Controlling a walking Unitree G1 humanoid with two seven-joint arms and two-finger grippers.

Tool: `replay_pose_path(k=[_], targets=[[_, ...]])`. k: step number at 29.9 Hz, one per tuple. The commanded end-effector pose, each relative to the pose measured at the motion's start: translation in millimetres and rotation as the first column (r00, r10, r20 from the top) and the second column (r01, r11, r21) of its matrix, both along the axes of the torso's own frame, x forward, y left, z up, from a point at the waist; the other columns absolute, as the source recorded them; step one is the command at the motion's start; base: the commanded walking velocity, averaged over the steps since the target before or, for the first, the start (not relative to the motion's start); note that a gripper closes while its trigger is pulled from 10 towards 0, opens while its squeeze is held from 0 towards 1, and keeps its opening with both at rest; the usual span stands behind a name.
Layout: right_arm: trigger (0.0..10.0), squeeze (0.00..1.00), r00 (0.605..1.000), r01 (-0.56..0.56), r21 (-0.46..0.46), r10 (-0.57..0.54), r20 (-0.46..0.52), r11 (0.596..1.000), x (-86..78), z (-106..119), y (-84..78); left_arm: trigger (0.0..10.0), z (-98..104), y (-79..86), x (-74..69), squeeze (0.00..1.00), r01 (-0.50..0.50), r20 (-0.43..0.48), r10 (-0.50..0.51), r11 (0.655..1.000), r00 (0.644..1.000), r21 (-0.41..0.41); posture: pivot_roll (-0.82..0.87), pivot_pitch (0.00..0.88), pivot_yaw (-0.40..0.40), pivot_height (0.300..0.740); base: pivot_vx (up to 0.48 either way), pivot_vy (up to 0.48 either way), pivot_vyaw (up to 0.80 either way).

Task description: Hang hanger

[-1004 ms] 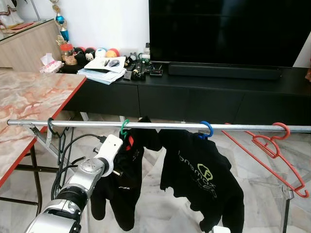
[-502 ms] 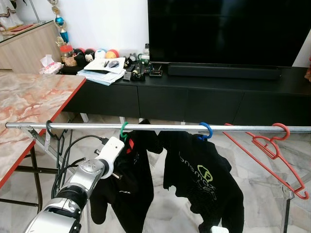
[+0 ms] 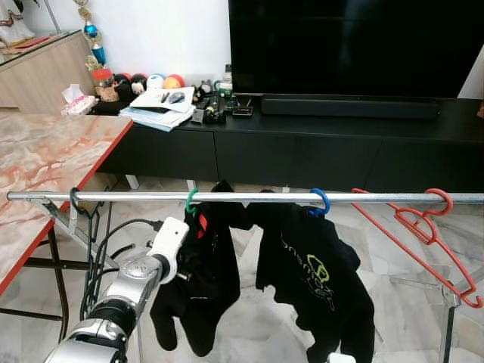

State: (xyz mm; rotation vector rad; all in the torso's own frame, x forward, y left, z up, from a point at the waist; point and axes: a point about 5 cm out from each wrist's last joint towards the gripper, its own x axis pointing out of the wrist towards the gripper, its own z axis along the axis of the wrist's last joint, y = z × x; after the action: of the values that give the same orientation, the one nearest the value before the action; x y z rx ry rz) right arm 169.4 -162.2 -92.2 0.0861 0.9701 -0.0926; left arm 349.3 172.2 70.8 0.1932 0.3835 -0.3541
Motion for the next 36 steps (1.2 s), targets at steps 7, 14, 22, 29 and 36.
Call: replay_pose_path(k=[7, 14, 22, 29, 36], targets=[[10.0, 0.0, 1.0, -0.004, 0.005, 0.005, -0.023, 1.0, -5.6, -2.7, 2.1, 10.0, 8.4, 7.5, -4.0, 1.0, -0.018, 0.095, 0.024, 0.998, 0.995, -0.063, 0.11, 0.038, 0.076, 0.74, 0.0, 0.0, 0.0], [10.0, 0.0, 1.0, -0.002, 0.003, 0.002, -0.027, 1.0, -7.9, -3.6, 0.7, 10.0, 23.6, 23.8, -28.7, 1.0, -0.033, 0.223, 0.053, 0.995, 0.973, -0.093, 0.11, 0.034, 0.075, 0.74, 0.0, 0.0, 0.0], [10.0, 0.0, 0.999, -0.016, 0.001, 0.016, -0.033, 1.0, -9.5, -4.2, -0.2, 10.0, 0.3, 61.4, -84.4, 0.33, -0.099, 0.137, 0.096, 0.995, 0.986, 0.011, 0.12, 0.025, 0.072, 0.74, 0.0, 0.0, 0.0], [10.0, 0.0, 0.999, -0.018, 0.001, 0.018, -0.029, 1.0, -7.9, -3.5, -0.6, 10.0, -66.4, 82.2, -122.6, 0.0, -0.141, -0.114, 0.166, 0.969, 0.98, 0.202, 0.11, 0.011, 0.069, 0.74, 0.0, 0.0, 0.0], [10.0, 0.0, 0.999, -0.021, -0.005, 0.021, -0.026, 1.0, -6.9, -2.9, -3.7, 10.0, -112.4, 78.2, -147.1, 0.0, -0.27, -0.311, 0.329, 0.938, 0.892, 0.217, 0.1, 0.0, 0.054, 0.74, 0.0, 0.0, 0.0]])
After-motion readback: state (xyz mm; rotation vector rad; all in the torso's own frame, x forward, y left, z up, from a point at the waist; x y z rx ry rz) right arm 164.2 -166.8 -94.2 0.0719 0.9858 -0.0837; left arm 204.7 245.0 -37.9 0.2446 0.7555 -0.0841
